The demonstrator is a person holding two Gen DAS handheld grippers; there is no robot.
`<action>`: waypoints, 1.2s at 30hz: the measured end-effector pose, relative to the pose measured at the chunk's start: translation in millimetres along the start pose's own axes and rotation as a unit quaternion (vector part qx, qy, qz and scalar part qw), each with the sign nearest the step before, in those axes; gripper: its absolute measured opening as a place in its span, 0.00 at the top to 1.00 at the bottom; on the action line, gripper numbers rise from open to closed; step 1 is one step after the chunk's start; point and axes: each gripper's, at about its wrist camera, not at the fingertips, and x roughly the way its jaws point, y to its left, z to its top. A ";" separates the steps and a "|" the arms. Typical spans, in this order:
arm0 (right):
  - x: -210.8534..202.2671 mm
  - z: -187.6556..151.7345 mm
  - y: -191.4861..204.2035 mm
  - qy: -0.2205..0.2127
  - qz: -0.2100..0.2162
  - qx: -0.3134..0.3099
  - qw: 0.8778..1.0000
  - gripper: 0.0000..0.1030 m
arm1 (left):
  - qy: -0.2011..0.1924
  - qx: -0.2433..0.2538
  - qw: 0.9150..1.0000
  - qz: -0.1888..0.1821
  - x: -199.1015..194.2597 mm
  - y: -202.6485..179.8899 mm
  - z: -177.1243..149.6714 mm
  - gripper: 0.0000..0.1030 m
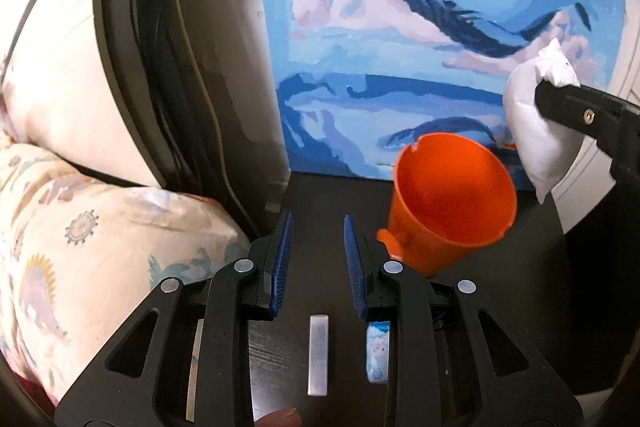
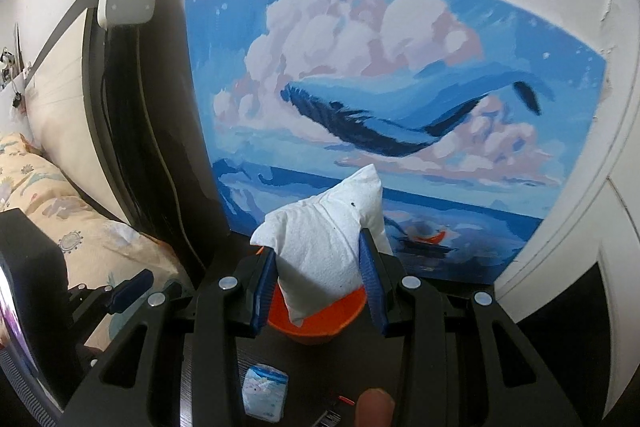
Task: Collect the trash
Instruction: 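Lift the white tissue with the right gripper over the orange bucket, then open the right gripper to drop the tissue into the bucket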
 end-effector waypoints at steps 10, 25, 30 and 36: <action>41.1 -11.4 4.0 0.033 0.005 -0.001 0.999 0.62 | 0.013 -0.007 1.000 -0.002 29.0 4.5 -4.0 0.73; 63.8 -19.9 -3.3 0.040 0.019 0.016 0.999 0.41 | 0.017 -0.009 1.000 -0.001 38.7 3.5 -12.4 0.05; 58.4 -14.3 -7.7 0.032 0.018 0.025 0.999 0.41 | 0.014 -0.010 1.000 -0.002 36.2 3.4 -11.0 0.05; 56.9 -13.7 -8.2 0.032 0.017 0.025 0.999 0.41 | 0.015 -0.010 1.000 -0.003 36.1 1.4 -11.4 0.05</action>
